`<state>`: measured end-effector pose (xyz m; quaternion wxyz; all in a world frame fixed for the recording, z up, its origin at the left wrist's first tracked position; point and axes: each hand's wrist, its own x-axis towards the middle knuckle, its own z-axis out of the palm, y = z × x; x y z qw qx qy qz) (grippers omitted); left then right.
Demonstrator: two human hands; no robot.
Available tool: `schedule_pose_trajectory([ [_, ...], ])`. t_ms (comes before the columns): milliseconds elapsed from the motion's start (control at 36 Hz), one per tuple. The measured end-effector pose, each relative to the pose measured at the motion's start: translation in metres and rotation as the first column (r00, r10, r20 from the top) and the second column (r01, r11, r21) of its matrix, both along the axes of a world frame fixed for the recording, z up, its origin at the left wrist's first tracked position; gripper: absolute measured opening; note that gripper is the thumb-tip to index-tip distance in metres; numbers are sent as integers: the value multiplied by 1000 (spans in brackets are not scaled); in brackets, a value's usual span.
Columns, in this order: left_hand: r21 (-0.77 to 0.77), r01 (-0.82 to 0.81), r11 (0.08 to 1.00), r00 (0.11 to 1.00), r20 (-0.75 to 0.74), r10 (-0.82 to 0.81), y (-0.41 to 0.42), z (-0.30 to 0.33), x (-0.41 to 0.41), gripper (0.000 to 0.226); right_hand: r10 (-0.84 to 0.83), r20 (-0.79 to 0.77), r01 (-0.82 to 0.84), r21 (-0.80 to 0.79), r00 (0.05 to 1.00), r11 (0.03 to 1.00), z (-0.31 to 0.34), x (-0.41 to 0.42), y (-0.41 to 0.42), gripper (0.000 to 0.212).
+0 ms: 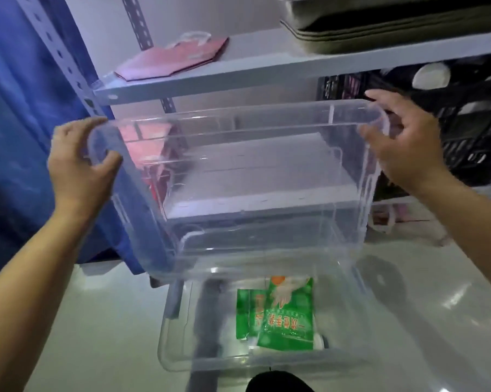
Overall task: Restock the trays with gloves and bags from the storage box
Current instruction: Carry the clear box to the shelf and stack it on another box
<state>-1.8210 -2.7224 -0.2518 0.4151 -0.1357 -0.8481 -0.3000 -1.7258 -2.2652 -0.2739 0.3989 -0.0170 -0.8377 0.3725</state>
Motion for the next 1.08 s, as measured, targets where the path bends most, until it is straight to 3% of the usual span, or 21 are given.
schedule_pose_trajectory([
  [111,-14,23,1000,905,425,-15,13,-47,-4,52,71,338,21,-259,938,966,-51,-21,-9,41],
  [250,-86,38,996,747,664,29,10,-119,-7,50,49,570,91,-215,820,972,-121,-31,-12,42],
  [333,-69,52,996,703,711,13,9,-152,-20,49,28,587,138,-237,809,962,-148,-40,-13,39],
  [444,-80,49,996,709,705,22,12,-180,-35,50,-37,600,196,-201,799,960,-172,-51,-7,45],
  [528,-97,85,992,664,748,16,14,-188,-39,60,-7,684,214,-219,730,952,-182,-50,-4,54],
  [583,-64,118,991,574,819,-15,13,-190,-35,74,-16,744,245,-200,668,949,-192,-34,-2,61],
  [694,19,110,994,230,972,-44,-3,-199,-10,87,5,813,321,-235,582,917,-217,20,-7,71],
  [750,41,62,997,112,993,-48,-12,-211,8,84,46,833,367,-292,551,884,-230,49,-7,68],
  [833,111,-44,993,7,994,-111,-32,-230,37,84,151,829,450,-435,539,780,-245,87,-5,62],
  [944,313,-286,906,-98,931,-353,-64,-263,62,99,348,799,525,-590,491,614,-253,108,3,72],
  [1028,392,-312,865,-160,876,-455,-73,-272,68,69,456,775,534,-632,438,561,-250,101,13,74],
  [1083,402,-299,865,-148,876,-458,-75,-272,64,52,484,790,523,-612,376,593,-244,94,17,65],
])
